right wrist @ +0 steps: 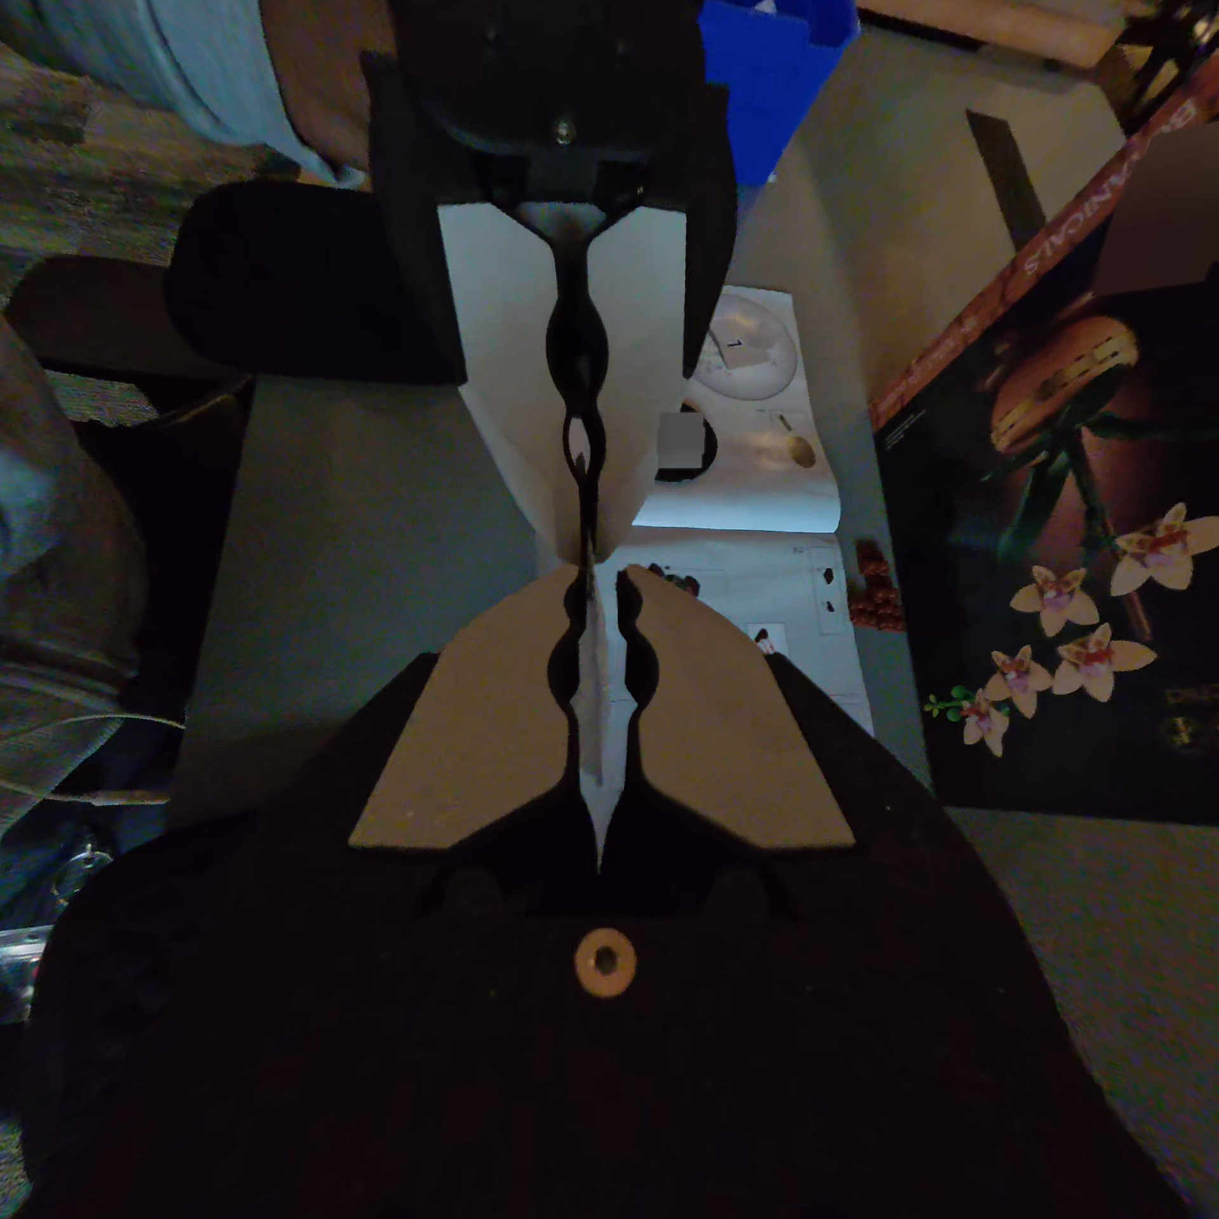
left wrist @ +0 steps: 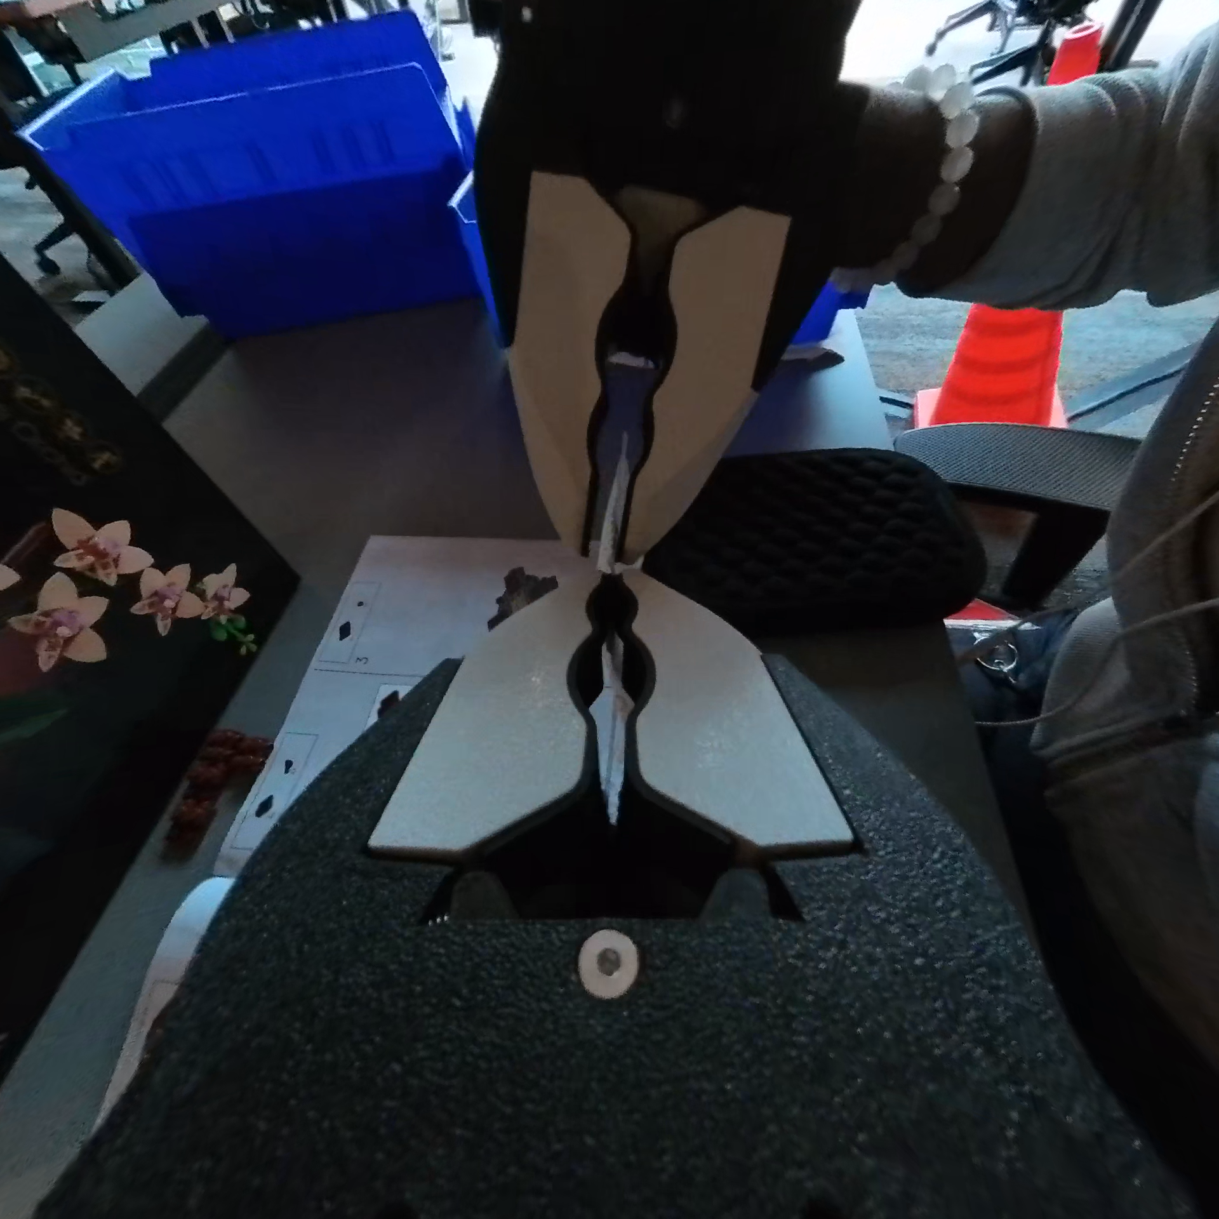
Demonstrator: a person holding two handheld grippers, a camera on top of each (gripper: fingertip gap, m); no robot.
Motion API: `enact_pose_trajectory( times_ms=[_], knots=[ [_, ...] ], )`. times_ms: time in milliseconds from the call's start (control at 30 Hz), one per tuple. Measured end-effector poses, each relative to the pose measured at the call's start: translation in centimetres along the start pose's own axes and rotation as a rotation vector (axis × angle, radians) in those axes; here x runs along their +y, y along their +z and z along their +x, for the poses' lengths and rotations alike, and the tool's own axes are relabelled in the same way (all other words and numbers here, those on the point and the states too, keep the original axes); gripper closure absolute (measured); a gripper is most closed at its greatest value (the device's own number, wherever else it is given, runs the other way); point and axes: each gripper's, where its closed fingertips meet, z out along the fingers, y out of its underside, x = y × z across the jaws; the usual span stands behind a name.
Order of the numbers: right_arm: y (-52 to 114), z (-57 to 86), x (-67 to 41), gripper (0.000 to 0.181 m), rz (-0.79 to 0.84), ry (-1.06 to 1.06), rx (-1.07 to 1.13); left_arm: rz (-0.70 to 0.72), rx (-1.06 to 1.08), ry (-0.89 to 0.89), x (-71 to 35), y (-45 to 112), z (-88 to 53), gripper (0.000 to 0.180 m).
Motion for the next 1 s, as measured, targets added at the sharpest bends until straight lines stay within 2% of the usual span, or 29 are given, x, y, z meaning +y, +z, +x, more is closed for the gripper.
enact_pose_trajectory(
  times_ms=[133,233,333,533,667,833,1000],
  knots=[
    [0.2,-0.7,0.2,0.180,0.011,0.010,-0.029,0.020,0.009,-0.011,-0.4,-0.2,0.2,0.180],
    [-0.1,-1.0,-0.6,0.181,0.079,0.063,-0.065,0.024,0.035,-0.030,-0.7,-0.5,0.4,0.180],
    [-0.7,-0.9,-1.5,0.179,0.144,0.135,-0.104,-0.011,0.013,0.005,-0.4,-0.5,0.4,0.180],
    [-0.5,-0.8,-1.5,0.177,0.137,0.125,-0.079,0.004,0.020,-0.002,-0.6,-0.7,0.4,0.180],
    [-0.3,-0.8,-1.4,0.169,0.138,0.113,-0.070,0.018,0.016,-0.006,-0.9,-1.1,0.2,0.180],
    [-0.4,-0.7,-1.6,0.180,0.162,0.103,-0.064,0.033,0.025,-0.010,-1.0,-0.9,0.2,0.180],
    [-0.8,-0.8,-1.9,0.181,0.209,0.164,-0.066,0.049,-0.015,0.063,-1.3,-1.1,0.2,0.180]
  ],
)
